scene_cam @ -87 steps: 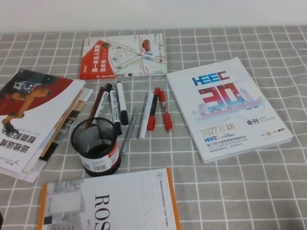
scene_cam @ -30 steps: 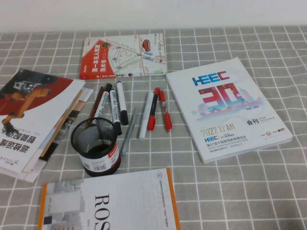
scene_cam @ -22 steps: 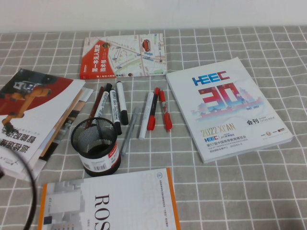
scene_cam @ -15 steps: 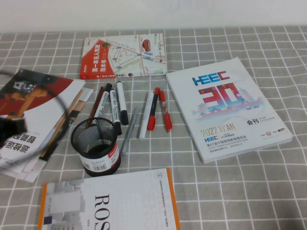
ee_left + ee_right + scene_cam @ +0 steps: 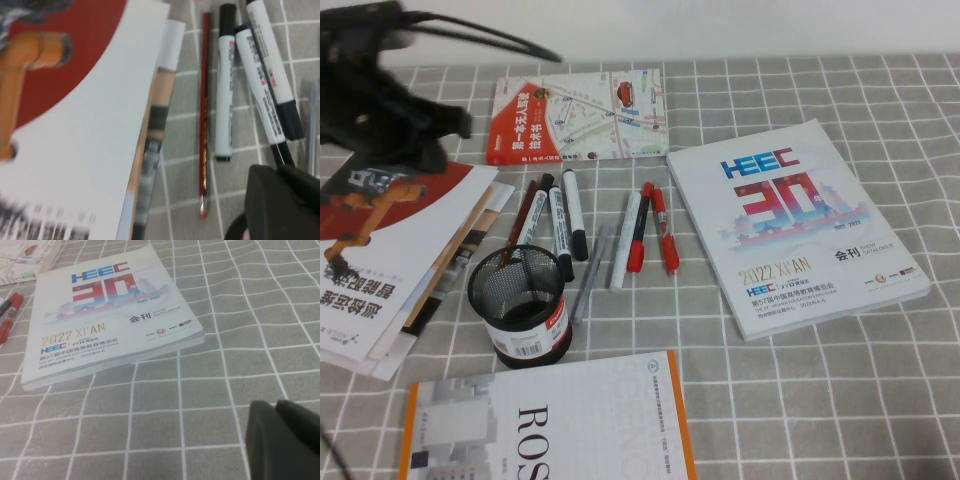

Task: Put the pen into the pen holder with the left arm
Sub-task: Pick up the pen on the table

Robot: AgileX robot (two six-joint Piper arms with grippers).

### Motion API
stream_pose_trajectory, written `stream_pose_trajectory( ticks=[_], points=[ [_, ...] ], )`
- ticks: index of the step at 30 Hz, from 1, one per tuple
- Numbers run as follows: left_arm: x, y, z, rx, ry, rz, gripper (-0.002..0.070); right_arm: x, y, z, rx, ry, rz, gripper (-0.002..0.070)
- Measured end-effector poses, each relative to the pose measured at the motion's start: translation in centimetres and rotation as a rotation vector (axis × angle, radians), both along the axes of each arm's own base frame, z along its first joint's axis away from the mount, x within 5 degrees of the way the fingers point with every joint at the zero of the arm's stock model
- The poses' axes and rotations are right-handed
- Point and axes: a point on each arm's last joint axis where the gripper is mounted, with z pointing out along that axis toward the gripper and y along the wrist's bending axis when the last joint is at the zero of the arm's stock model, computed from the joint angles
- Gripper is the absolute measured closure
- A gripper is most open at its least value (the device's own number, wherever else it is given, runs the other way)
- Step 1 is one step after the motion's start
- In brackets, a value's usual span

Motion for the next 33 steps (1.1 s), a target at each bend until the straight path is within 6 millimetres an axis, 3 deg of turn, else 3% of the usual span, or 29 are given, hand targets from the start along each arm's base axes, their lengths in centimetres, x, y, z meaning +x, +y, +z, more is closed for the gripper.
stream_pose_trajectory(
  ticks=[4,9,13,18,26,33],
  points=[
    [4.2,-2.7,-2.0,0.045,0.083,-0.087,0.0677,0.0,0.0,0.0,0.000,0.000,0.000,0.0691],
    [8.1,-5.2,-4.3,0.074,0.120,-0.155,0.0677,0.0,0.0,0.0,0.000,0.000,0.000,0.0692],
    [10.1,-5.6,-6.5,0.098,0.126,-0.156,0.0677,0.0,0.0,0.0,0.000,0.000,0.000,0.0692],
    [10.9,-5.4,-8.2,0.145,0.148,-0.156,0.0677,0.0,0.0,0.0,0.000,0.000,0.000,0.0692],
    [10.9,-5.4,-8.2,0.162,0.143,-0.195,0.0670,0.0,0.0,0.0,0.000,0.000,0.000,0.0692],
    [11.3,-5.7,-9.9,0.152,0.173,-0.229,0.0491,0.0,0.0,0.0,0.000,0.000,0.000,0.0692]
  ],
)
